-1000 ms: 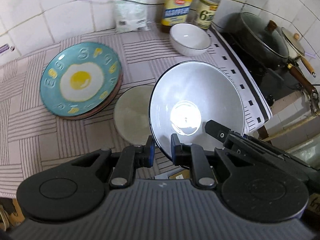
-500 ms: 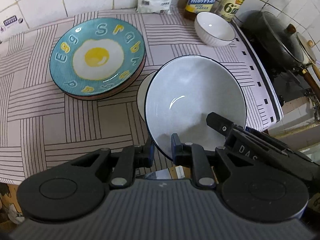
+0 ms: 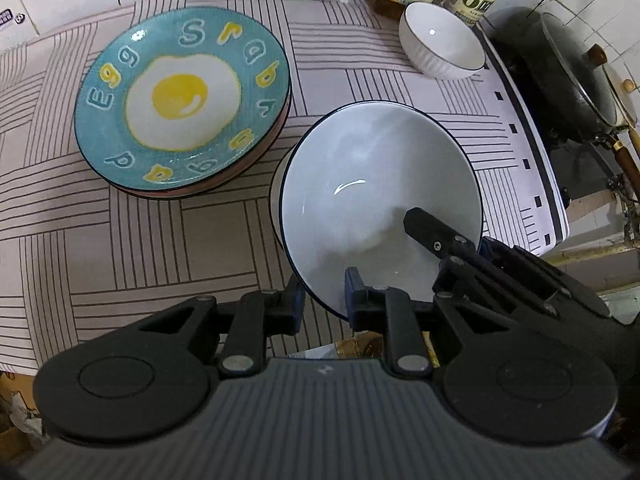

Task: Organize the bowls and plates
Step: 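Carry the bowl with the right gripper and lower it into the first bowl, then open the right gripper and withdraw from the nested bowls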

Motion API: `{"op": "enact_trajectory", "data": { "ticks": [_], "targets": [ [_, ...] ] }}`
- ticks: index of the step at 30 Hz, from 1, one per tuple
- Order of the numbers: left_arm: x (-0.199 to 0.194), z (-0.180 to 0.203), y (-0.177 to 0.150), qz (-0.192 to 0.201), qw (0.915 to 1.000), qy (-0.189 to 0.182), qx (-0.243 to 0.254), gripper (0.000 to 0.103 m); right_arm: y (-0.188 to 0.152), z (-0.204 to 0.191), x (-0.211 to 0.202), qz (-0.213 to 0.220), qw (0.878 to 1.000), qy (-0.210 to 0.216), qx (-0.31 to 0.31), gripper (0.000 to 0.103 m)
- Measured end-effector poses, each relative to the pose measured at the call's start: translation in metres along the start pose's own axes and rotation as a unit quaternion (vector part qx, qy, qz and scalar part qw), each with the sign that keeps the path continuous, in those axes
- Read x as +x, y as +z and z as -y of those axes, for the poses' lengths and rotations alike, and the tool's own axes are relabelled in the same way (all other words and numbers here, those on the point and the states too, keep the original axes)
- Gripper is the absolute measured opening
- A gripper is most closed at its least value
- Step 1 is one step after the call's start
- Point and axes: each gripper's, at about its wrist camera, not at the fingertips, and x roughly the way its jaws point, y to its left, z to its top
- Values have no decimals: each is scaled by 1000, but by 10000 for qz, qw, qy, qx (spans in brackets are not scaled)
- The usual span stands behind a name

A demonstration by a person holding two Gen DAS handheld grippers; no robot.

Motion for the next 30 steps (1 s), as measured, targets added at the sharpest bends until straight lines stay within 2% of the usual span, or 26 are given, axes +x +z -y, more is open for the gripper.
{"op": "enact_trajectory", "data": {
  "ticks": [4, 8, 11, 16, 30],
  "targets": [
    [6, -3, 4, -104, 9999, -8, -7, 18, -1, -1, 7, 19, 9998, -50, -214, 17],
    [12, -4, 9, -269, 9996, -46, 73, 20, -5, -9, 13, 81, 9977, -292, -600, 17],
    [14, -8, 13, -351, 9993, -100, 96, 20, -6, -11, 17, 111, 9973, -352, -639, 17],
    [19, -18, 16, -523, 9982, -262, -94, 21, -5, -16, 25, 31, 9955, -437, -839, 17],
    [18, -20, 16, -377, 9986, -381, 6, 23, -5, -16, 32, 121, 9937, -441, -1025, 18]
  ]
}}
